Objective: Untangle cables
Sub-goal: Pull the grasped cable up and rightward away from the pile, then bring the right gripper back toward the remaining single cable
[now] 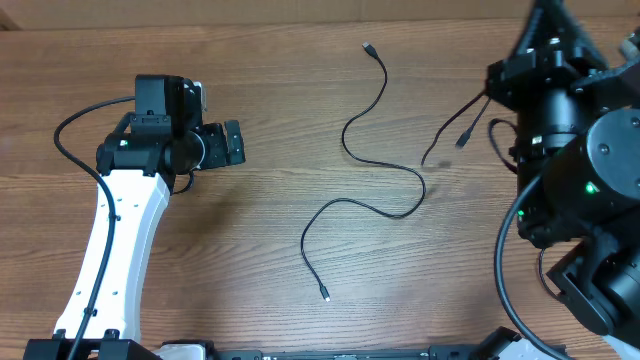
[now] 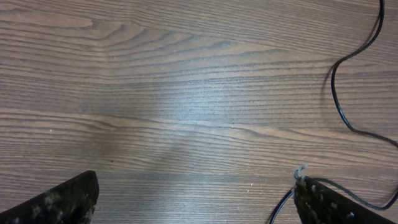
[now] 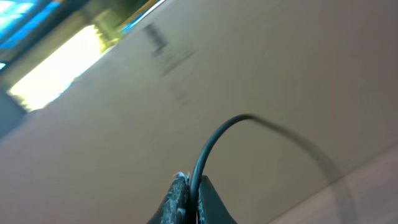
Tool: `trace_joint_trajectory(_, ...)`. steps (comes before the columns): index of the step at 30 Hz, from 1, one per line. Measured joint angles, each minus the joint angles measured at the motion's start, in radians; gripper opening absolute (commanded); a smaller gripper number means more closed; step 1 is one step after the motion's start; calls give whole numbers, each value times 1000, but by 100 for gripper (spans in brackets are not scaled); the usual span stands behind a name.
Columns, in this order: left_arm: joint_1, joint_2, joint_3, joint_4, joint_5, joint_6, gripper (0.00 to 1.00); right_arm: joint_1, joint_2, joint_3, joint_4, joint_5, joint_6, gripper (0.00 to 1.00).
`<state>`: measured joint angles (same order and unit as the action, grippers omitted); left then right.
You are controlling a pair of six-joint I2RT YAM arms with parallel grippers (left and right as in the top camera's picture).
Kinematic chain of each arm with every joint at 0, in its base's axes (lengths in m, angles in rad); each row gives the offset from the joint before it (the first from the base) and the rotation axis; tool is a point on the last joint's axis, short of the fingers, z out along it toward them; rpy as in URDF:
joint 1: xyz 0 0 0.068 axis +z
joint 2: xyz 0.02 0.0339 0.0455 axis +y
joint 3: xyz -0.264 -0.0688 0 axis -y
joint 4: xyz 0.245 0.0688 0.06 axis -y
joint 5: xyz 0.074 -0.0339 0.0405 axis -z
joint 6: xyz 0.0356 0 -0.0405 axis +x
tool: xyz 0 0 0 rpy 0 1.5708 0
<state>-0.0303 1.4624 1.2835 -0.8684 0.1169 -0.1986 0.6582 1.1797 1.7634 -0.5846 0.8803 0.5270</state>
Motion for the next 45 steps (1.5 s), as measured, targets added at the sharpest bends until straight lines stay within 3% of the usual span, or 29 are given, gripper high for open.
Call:
trace_joint_trajectory(4, 0, 0, 0, 0, 0, 0, 100, -125, 29, 5, -39, 119, -106, 4)
trace_joint_trajectory(11, 0, 0, 0, 0, 0, 0, 99, -462, 126, 10, -203, 74, -110, 4)
trace_joint_trajectory(18, 0, 0, 0, 0, 0, 0, 100, -807, 265, 10, -245, -174, -55, 4)
trace_joint_trajectory(27, 0, 0, 0, 0, 0, 0, 100, -1126, 473, 10, -243, -525, -31, 4)
trace_joint_trajectory(40, 0, 0, 0, 0, 0, 0, 100, -1271, 750, 10, -300, -691, 23, 5)
trace_joint_trajectory(42, 0, 0, 0, 0, 0, 0, 100, -1271, 784, 10, -308, -695, 23, 20)
trace_joint_trajectory(43, 0, 0, 0, 0, 0, 0, 100, -1271, 797, 10, -314, -698, 22, 41)
trace_joint_trajectory(45, 0, 0, 0, 0, 0, 0, 100, -1271, 821, 10, -325, -700, 30, 72)
